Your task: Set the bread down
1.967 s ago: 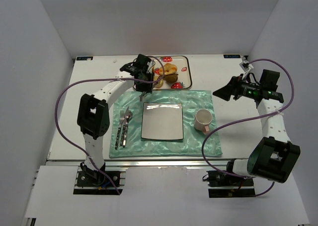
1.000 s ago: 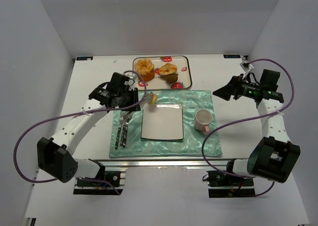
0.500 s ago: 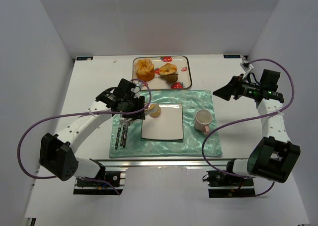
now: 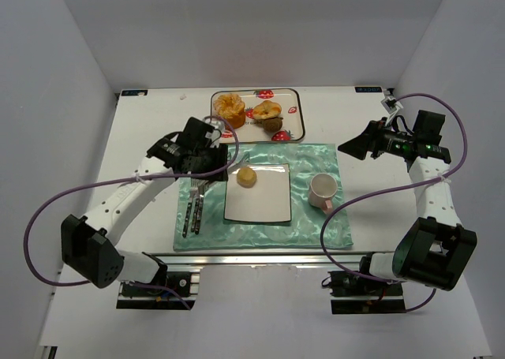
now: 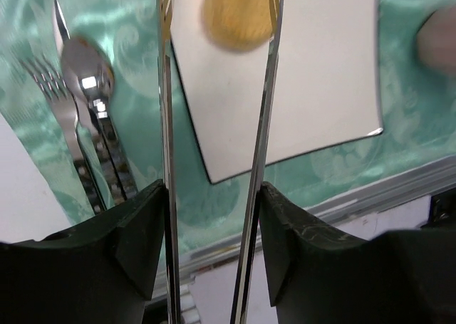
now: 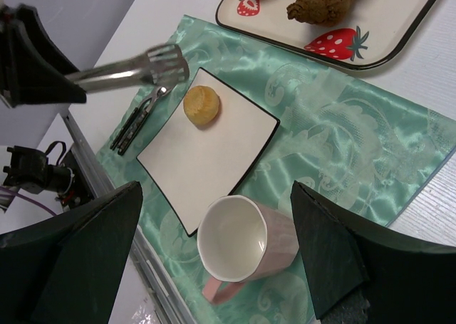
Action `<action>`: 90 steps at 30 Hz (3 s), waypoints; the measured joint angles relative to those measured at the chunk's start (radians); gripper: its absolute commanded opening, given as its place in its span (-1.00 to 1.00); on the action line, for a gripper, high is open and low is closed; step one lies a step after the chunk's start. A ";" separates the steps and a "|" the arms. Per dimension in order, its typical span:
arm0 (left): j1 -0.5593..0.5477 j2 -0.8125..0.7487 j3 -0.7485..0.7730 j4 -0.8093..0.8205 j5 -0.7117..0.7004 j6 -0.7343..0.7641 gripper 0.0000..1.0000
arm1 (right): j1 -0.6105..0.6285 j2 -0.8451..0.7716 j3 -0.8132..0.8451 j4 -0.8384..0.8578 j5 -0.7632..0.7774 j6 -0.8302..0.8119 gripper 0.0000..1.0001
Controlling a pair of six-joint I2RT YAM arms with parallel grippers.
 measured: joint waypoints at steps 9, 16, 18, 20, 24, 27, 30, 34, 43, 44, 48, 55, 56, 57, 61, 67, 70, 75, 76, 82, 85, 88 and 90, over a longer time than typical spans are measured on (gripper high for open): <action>0.000 0.172 0.237 0.093 -0.010 0.016 0.20 | 0.000 0.000 0.000 0.000 -0.003 0.000 0.79; 0.000 0.455 0.399 0.119 -0.013 0.003 0.22 | 0.000 0.000 0.000 0.001 -0.003 0.000 0.79; 0.000 0.528 0.466 0.118 -0.015 0.002 0.22 | 0.000 0.000 0.000 0.001 -0.003 0.000 0.79; 0.000 0.584 0.526 0.117 -0.012 0.002 0.22 | 0.000 0.000 0.000 0.001 -0.003 0.000 0.79; -0.001 0.635 0.592 0.112 0.005 0.003 0.23 | 0.000 0.000 0.000 0.006 -0.002 0.000 0.79; -0.003 0.644 0.602 0.111 0.014 0.003 0.23 | 0.000 0.000 0.000 0.013 -0.002 0.000 0.79; -0.003 0.649 0.602 0.105 0.021 0.004 0.23 | 0.000 0.000 -0.001 0.016 -0.002 0.000 0.79; -0.003 0.642 0.594 0.112 0.025 0.003 0.21 | 0.000 0.000 -0.001 0.016 -0.002 0.000 0.79; -0.003 0.539 0.515 0.110 0.015 -0.008 0.22 | 0.000 0.000 -0.001 0.016 -0.002 0.000 0.79; -0.003 0.528 0.515 0.111 0.015 -0.010 0.22 | 0.000 0.000 -0.001 0.016 -0.002 0.000 0.79; -0.003 0.503 0.515 0.115 0.021 -0.020 0.24 | -0.001 0.000 -0.001 0.016 -0.002 0.000 0.79; -0.003 0.518 0.536 0.115 0.050 -0.045 0.29 | -0.001 0.000 -0.003 0.017 -0.002 0.000 0.79; -0.003 0.529 0.549 0.115 0.053 -0.047 0.29 | -0.001 0.000 -0.003 0.017 -0.003 0.000 0.79; -0.003 0.541 0.563 0.113 0.055 -0.050 0.30 | -0.001 0.000 -0.006 0.019 -0.003 0.000 0.79; -0.003 0.593 0.621 0.108 0.056 -0.058 0.30 | -0.001 0.000 -0.018 0.021 -0.003 0.001 0.79; -0.003 0.685 0.712 0.069 0.056 -0.069 0.30 | -0.001 0.000 -0.019 0.023 -0.003 0.000 0.79; -0.004 0.718 0.740 0.041 0.051 -0.073 0.30 | -0.001 0.000 -0.019 0.023 -0.003 0.000 0.79; -0.007 0.755 0.765 0.009 0.046 -0.079 0.31 | -0.001 0.000 -0.019 0.023 -0.003 0.001 0.79; -0.009 0.760 0.771 0.004 0.045 -0.079 0.31 | -0.001 0.000 -0.019 0.023 -0.003 0.001 0.79; -0.021 0.774 0.809 -0.001 0.045 -0.087 0.30 | -0.001 0.000 -0.020 0.023 -0.003 0.001 0.79; -0.025 0.778 0.821 -0.001 0.042 -0.089 0.27 | -0.001 0.000 -0.025 0.025 -0.003 0.000 0.79; -0.025 0.782 0.823 -0.002 0.035 -0.093 0.21 | -0.001 0.000 -0.035 0.024 -0.003 0.001 0.79; -0.025 0.795 0.837 -0.010 0.030 -0.096 0.13 | -0.001 0.000 -0.035 0.025 -0.003 0.001 0.79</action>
